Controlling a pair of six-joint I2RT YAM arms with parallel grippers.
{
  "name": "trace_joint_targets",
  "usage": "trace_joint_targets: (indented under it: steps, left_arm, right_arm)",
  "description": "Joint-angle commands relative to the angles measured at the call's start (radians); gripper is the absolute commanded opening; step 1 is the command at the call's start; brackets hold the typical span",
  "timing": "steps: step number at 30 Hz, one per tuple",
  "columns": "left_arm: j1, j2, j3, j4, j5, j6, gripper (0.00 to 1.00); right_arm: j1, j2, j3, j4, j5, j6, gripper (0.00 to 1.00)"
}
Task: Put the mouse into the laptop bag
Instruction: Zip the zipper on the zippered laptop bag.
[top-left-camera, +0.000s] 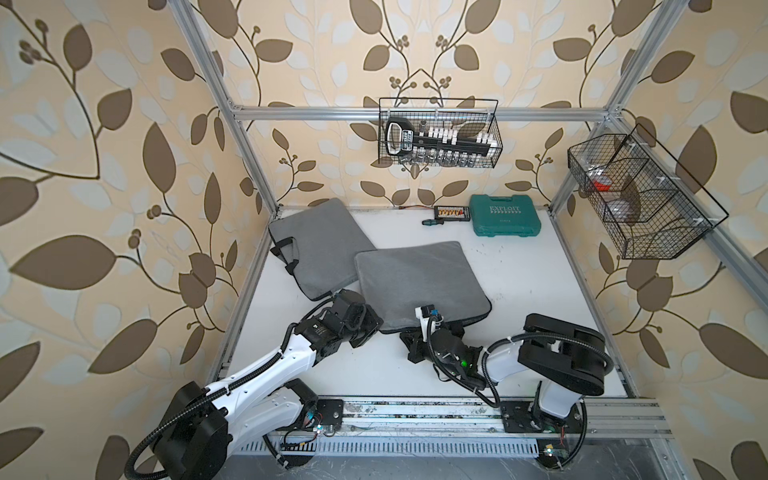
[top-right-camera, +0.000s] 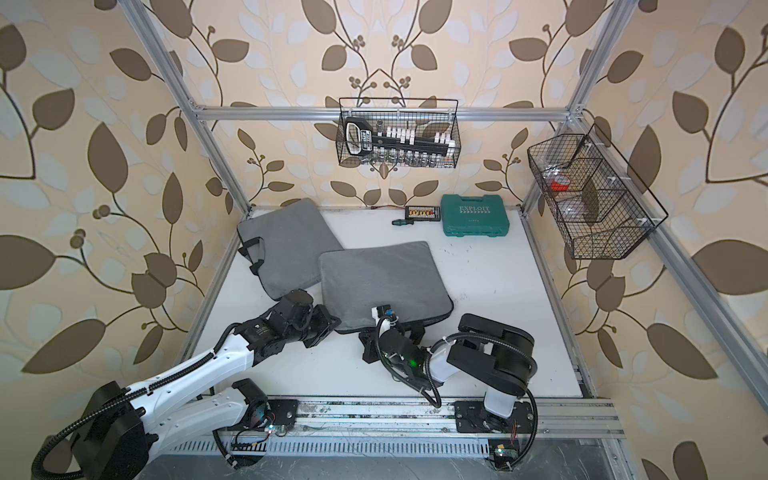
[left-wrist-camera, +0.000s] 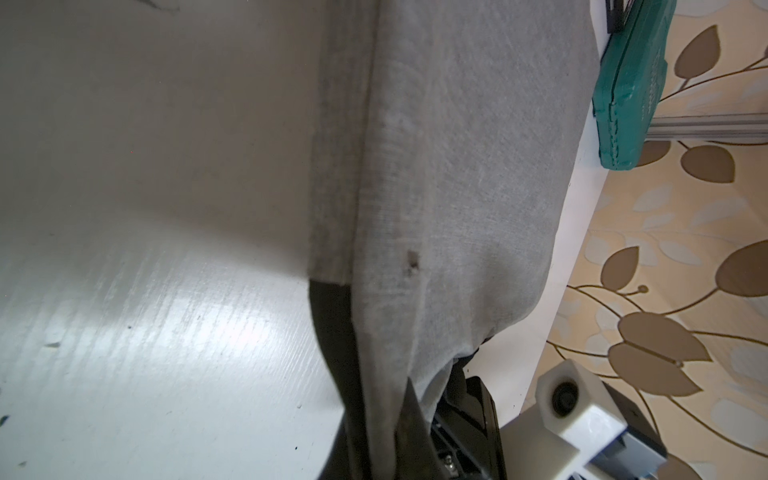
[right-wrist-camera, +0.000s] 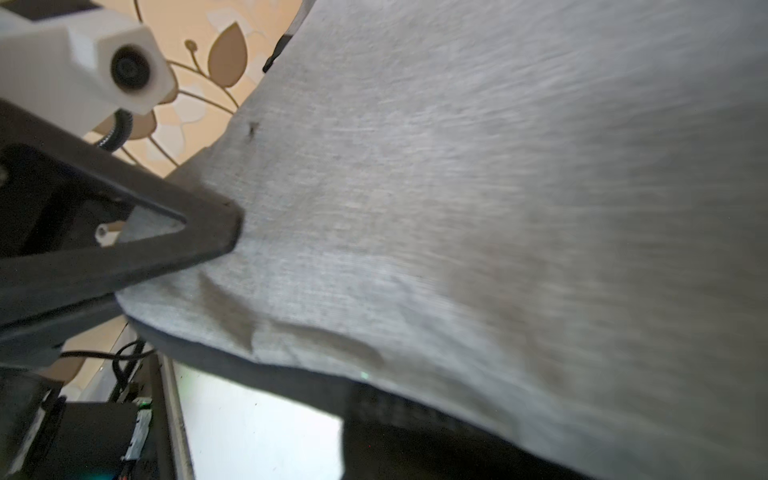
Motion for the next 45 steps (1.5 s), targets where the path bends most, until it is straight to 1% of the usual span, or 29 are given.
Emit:
trace_joint_targets:
  steps: [1, 3, 7, 11, 14, 16, 20, 23, 26, 29, 31, 32, 33, 34, 36, 37, 39, 41, 43, 45]
  left_arm:
    - [0.072, -0.066, -0.014, -0.004, -0.024, 0.031, 0.00]
    - [0.111, -0.095, -0.032, -0.007, -0.003, 0.040, 0.00]
    - [0.161, -0.126, -0.053, -0.012, 0.018, 0.052, 0.00]
    - [0.204, -0.104, -0.062, 0.009, 0.071, 0.062, 0.00]
    - [0.223, -0.084, -0.066, 0.026, 0.085, 0.068, 0.00]
    - [0.241, -0.070, -0.065, 0.031, 0.093, 0.074, 0.00]
    - [0.282, -0.024, -0.046, 0.055, 0.124, 0.097, 0.00]
    - [0.287, 0.054, 0.025, 0.043, 0.114, 0.131, 0.00]
    - [0.287, 0.171, 0.110, 0.084, 0.117, 0.162, 0.00]
    - [0.279, 0.342, 0.264, 0.081, 0.106, 0.217, 0.00]
    - [0.274, 0.452, 0.373, 0.073, 0.112, 0.252, 0.02]
    - [0.264, 0.534, 0.436, 0.039, 0.100, 0.265, 0.13]
    - [0.256, 0.584, 0.497, -0.006, 0.078, 0.265, 0.24]
    - [0.251, 0.613, 0.531, -0.018, 0.069, 0.261, 0.39]
    - [0.236, 0.645, 0.562, -0.021, 0.032, 0.245, 0.94]
    - [0.229, 0.655, 0.578, -0.031, 0.017, 0.248, 0.99]
    - [0.218, 0.686, 0.641, -0.106, 0.009, 0.277, 0.99]
    - [0.213, 0.693, 0.668, -0.171, 0.008, 0.288, 0.99]
    - [0.205, 0.652, 0.619, -0.180, 0.001, 0.278, 0.99]
    - [0.193, 0.566, 0.504, -0.170, -0.042, 0.251, 0.99]
  right_arm:
    - [-0.078, -0.091, -0.055, -0.330, 0.132, 0.163, 0.00]
    - [-0.133, -0.166, -0.111, -0.395, 0.125, 0.191, 0.00]
    - [-0.248, -0.283, -0.162, -0.512, 0.102, 0.223, 0.00]
    - [-0.357, -0.360, -0.187, -0.591, 0.073, 0.218, 0.00]
    - [-0.431, -0.434, -0.213, -0.632, 0.060, 0.219, 0.00]
    - [-0.460, -0.488, -0.236, -0.623, 0.038, 0.217, 0.00]
    - [-0.470, -0.606, -0.206, -0.769, 0.099, 0.238, 0.00]
    - [-0.480, -0.718, -0.206, -0.855, 0.121, 0.236, 0.00]
    - [-0.482, -0.824, -0.217, -0.913, 0.118, 0.241, 0.00]
    - [-0.479, -0.884, -0.242, -0.899, 0.074, 0.234, 0.00]
    - [-0.462, -0.881, -0.255, -0.868, 0.048, 0.230, 0.00]
    - [-0.446, -0.868, -0.251, -0.859, 0.045, 0.230, 0.00]
    - [-0.429, -0.847, -0.242, -0.849, 0.046, 0.230, 0.00]
    - [-0.405, -0.828, -0.236, -0.838, 0.053, 0.233, 0.00]
    - [-0.350, -0.774, -0.213, -0.805, 0.058, 0.236, 0.00]
    - [-0.328, -0.748, -0.202, -0.784, 0.055, 0.234, 0.00]
    - [-0.276, -0.681, -0.161, -0.755, 0.058, 0.235, 0.00]
    - [-0.219, -0.619, -0.121, -0.732, 0.073, 0.234, 0.00]
    - [-0.169, -0.553, -0.072, -0.704, 0.076, 0.221, 0.00]
    - [-0.121, -0.481, -0.023, -0.670, 0.073, 0.203, 0.00]
